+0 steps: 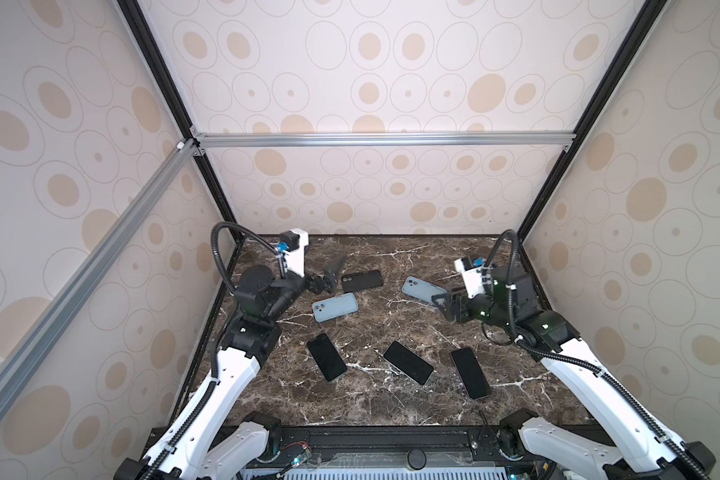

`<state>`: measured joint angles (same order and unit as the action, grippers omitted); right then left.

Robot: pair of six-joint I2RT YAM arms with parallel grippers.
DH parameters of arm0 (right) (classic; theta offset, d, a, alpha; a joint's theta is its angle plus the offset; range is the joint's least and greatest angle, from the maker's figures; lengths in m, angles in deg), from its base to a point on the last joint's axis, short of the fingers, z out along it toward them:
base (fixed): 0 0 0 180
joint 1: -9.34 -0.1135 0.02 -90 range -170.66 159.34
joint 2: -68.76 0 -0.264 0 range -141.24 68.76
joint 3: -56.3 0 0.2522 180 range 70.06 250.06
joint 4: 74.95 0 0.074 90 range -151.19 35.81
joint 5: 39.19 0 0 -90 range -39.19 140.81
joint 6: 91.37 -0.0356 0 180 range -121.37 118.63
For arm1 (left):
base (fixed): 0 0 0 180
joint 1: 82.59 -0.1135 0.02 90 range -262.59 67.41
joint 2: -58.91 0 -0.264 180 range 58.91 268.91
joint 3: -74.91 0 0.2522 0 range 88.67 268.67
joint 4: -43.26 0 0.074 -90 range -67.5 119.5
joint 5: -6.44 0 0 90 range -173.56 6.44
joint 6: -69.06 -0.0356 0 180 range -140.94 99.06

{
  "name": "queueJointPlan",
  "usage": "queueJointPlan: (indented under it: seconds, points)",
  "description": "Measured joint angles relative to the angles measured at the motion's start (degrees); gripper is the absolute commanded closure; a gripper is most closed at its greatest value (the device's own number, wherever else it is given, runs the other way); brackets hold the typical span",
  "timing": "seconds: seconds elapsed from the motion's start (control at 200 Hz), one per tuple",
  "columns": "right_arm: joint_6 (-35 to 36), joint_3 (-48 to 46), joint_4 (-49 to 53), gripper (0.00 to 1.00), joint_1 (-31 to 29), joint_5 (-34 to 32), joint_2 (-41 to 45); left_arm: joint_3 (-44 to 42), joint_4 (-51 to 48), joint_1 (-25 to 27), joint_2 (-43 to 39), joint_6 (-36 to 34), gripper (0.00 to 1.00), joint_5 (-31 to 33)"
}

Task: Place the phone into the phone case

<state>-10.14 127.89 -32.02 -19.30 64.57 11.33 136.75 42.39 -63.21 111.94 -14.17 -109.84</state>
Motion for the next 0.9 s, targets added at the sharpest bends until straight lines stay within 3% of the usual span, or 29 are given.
queueJointPlan:
  seconds: [0.2, 0.345, 0.46, 0.67, 0.9]
  points:
    - [4.9, -7.6, 1.8, 0.18, -14.7, 2.4, 1.9, -14.9, -0.4, 3.9, -12.0, -13.5, 0.0, -12.2]
    - [10.7, -11.7, 2.1, 0.15, -24.2, -2.6, 1.2, -21.2, -1.1, 4.4, -20.6, -21.7, 0.0, -13.7]
    - [16.0, -13.0, 1.6, 0.1, -27.8, -6.2, -1.3, -24.9, -1.0, 4.5, -24.5, -25.7, 0.0, -12.7]
    - [19.5, -12.2, 0.0, 0.08, -28.9, -12.8, -11.5, -25.4, -0.2, 4.5, -22.4, -26.7, 0.01, -1.2]
    - [15.3, -5.7, 2.2, 0.06, -28.7, -20.5, -23.5, -25.2, -0.2, 4.5, -19.2, -25.9, 0.01, 14.0]
